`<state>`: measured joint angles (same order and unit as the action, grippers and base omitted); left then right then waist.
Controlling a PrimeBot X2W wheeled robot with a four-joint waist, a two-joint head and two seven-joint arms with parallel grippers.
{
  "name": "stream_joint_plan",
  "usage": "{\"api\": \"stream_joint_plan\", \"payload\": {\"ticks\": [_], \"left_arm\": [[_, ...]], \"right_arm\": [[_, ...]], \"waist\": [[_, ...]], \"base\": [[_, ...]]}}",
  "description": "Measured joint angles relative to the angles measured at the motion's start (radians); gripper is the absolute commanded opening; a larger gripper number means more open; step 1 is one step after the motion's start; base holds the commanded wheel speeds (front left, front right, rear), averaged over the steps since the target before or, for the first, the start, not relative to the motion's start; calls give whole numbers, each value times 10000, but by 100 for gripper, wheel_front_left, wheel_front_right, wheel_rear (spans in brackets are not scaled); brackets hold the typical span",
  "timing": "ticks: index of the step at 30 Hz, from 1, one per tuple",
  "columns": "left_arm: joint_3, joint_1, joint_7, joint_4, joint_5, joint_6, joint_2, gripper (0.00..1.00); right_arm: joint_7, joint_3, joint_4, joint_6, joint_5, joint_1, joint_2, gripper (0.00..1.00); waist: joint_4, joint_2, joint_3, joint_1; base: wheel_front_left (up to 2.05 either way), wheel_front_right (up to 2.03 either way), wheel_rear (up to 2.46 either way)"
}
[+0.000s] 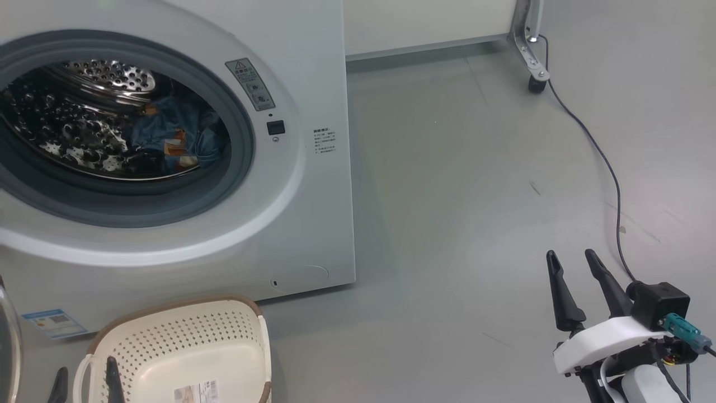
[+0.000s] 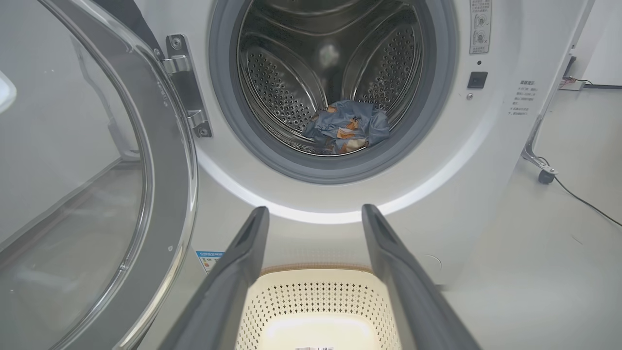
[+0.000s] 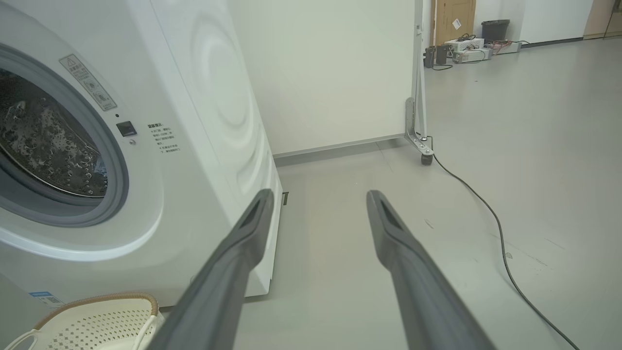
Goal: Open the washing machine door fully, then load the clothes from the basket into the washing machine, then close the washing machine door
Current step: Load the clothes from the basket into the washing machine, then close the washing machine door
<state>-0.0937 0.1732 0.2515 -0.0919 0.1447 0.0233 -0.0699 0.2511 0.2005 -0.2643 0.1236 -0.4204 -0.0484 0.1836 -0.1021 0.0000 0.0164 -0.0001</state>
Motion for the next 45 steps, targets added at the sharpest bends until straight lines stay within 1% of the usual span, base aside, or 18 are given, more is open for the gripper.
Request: {"api": "stream_joint_plan", "payload": {"ticks": [6, 14, 24, 28, 37, 45], "left_arm": [[27, 450, 0, 217, -82, 2, 13, 100], [0, 614, 0, 541, -27, 2, 84, 100], [-81, 776, 0, 619, -27, -58, 123, 100], [56, 775, 0, 594, -27, -38, 151, 100], [23, 778, 0, 594, 13, -38, 176, 100], [-2, 839, 0, 616, 29, -42, 199, 100]], "right_arm": [[0, -58, 138, 0, 150, 108, -86, 100], [0, -59, 219, 0, 357, 250, -117, 100], [0, -65, 326, 0, 527, 295, -188, 100], [0, -190, 362, 0, 531, 457, -184, 100], [0, -186, 366, 0, 640, 533, -232, 100], [0, -173, 366, 0, 694, 561, -282, 100]], "waist": [[-24, 0, -237, 0], [-8, 0, -257, 0], [62, 0, -207, 0], [187, 0, -200, 0], [513, 0, -220, 0], [583, 0, -217, 0]], "base": [[0, 0, 0], [0, 0, 0], [0, 0, 0], [0, 0, 0], [0, 0, 0], [0, 0, 0]]}}
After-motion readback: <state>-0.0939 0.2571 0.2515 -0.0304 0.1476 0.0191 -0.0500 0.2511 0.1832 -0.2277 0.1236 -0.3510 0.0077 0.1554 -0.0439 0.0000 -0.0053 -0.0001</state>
